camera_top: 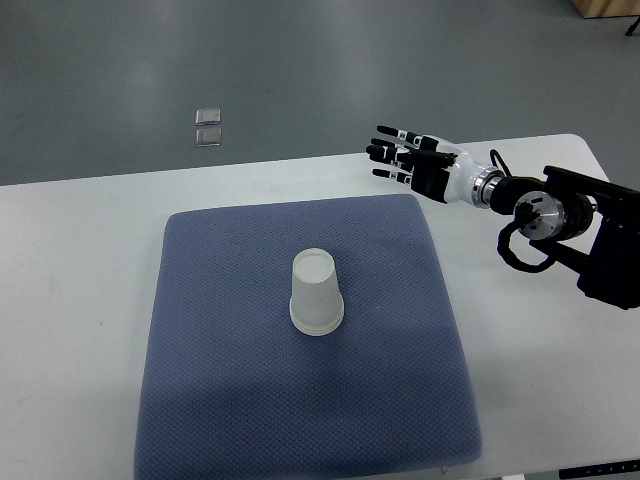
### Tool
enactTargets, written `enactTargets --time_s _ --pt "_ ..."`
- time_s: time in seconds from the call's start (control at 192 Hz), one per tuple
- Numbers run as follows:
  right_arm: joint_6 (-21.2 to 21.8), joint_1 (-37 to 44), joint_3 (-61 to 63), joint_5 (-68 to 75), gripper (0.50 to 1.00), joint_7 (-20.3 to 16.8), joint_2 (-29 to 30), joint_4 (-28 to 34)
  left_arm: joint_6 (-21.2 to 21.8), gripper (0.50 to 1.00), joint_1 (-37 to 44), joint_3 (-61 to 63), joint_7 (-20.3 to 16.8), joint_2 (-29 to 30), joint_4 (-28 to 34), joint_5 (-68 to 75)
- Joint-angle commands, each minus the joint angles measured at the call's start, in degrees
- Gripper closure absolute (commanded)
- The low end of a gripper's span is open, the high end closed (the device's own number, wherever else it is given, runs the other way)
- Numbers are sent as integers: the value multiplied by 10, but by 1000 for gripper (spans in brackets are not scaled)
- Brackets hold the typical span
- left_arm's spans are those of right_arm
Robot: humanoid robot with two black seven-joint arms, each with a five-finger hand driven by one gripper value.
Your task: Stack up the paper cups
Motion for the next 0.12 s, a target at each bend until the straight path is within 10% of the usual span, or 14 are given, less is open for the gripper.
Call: enactTargets --time_s 0.0,0.114 --pt "1 -2 1 3 579 0 1 0 0 500 1 0 0 0 0 0" --pt "6 -4 7 4 579 0 1 0 0 500 0 0 0 0 0 0"
